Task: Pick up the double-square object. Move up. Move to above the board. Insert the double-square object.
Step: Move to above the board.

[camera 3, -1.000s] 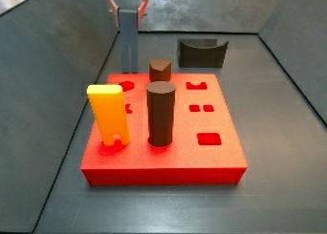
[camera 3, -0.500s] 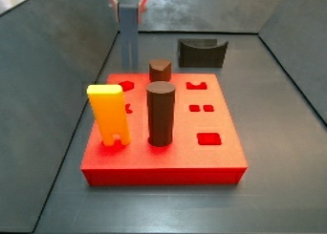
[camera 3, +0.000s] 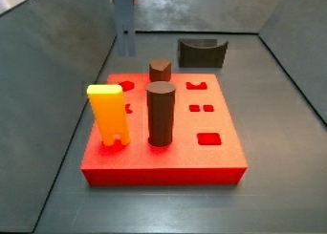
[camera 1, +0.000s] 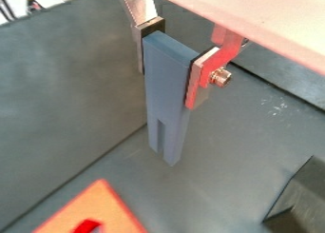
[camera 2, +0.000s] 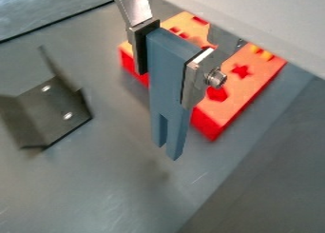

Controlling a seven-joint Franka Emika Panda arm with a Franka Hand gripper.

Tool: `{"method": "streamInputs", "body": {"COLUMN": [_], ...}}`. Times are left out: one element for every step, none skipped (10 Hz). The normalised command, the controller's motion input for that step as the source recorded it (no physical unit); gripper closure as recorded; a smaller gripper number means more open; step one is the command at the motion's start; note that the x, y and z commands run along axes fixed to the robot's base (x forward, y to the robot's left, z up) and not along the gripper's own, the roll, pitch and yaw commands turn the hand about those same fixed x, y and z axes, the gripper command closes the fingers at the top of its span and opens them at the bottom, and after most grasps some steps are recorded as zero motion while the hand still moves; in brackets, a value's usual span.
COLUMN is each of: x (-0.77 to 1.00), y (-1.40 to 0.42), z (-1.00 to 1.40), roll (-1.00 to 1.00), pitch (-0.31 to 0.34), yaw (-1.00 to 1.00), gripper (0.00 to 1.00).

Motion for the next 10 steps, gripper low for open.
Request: {"method": "streamInputs", "body": {"x": [-0.20,-0.20,-0.17,-0.15,-0.12,-0.09,-0.05,-0.02,0.00,0.00], "y": [-0.38,-0.35,-0.30,-0.26,-0.24,-0.20,-0.14,-0.08,-0.05,-0.04], "z": [1.00,1.00,1.00,1.00,1.00,0.94,0.76,0.54,0.36,0.20], "roll": [-0.19,-0.17,-0.12,-0.09,-0.06,-0.04,-0.04,-0.05,-0.05,-0.04], "pitch": [-0.052,-0.049,-0.018,0.002,0.020,0.041,0.063,0.081,0.084,0.081], "yaw": [-0.03,-0.02,0.00,0.01,0.02,0.03,0.03,0.03,0.03,0.03], "gripper": [1.00,1.00,1.00,1.00,1.00,1.00,1.00,1.00,1.00,1.00]}}
